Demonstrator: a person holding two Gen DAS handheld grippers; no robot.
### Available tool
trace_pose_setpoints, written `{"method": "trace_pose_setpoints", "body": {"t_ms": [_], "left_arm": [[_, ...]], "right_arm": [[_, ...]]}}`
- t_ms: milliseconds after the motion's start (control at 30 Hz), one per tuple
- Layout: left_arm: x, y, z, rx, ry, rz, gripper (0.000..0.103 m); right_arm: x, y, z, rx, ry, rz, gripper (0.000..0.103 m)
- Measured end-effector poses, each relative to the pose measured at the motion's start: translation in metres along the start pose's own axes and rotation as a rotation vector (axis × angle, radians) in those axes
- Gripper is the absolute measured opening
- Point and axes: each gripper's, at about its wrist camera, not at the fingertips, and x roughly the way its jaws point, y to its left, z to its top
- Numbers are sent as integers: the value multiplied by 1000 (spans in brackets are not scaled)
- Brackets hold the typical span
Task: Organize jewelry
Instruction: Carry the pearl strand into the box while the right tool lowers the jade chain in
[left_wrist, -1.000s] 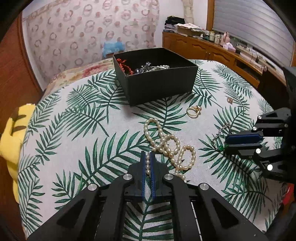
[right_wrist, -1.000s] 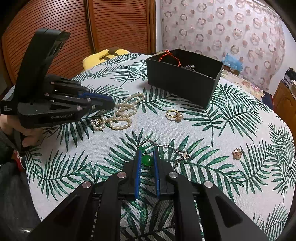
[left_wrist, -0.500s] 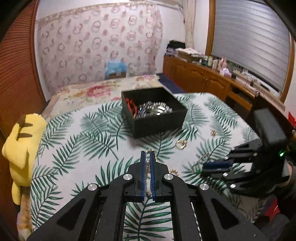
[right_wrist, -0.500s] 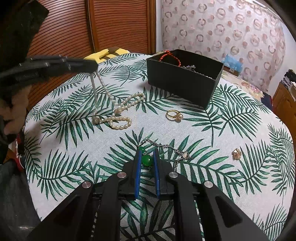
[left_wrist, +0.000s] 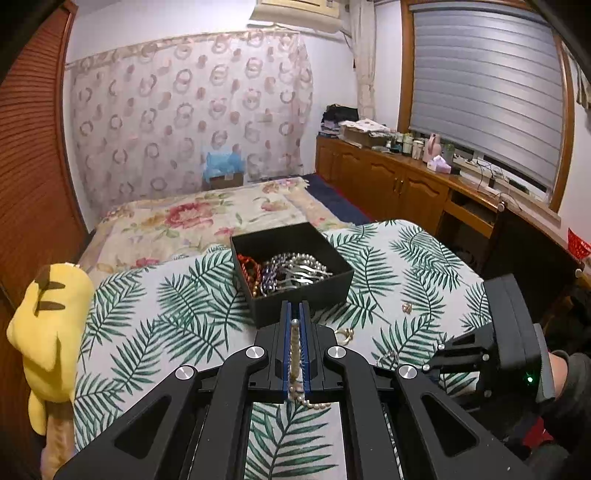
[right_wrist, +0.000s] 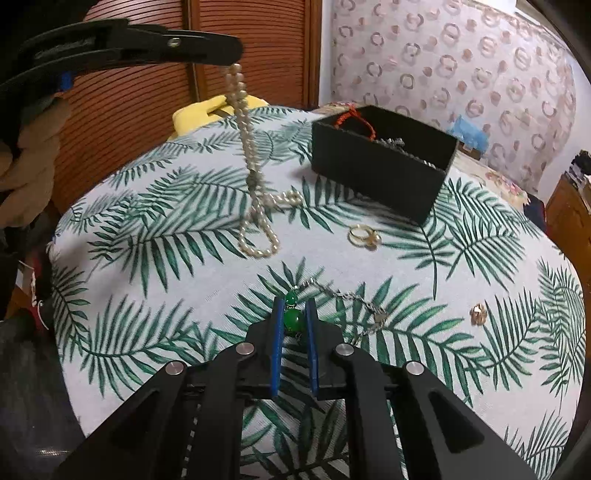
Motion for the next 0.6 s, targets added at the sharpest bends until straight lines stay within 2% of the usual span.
{"method": "trace_pose_setpoints", "body": {"t_ms": [600], "left_arm": [[-9,4,45,-3,-77,5,4]], "right_arm": [[-74,-27,65,-22,-199,-70,13]]}}
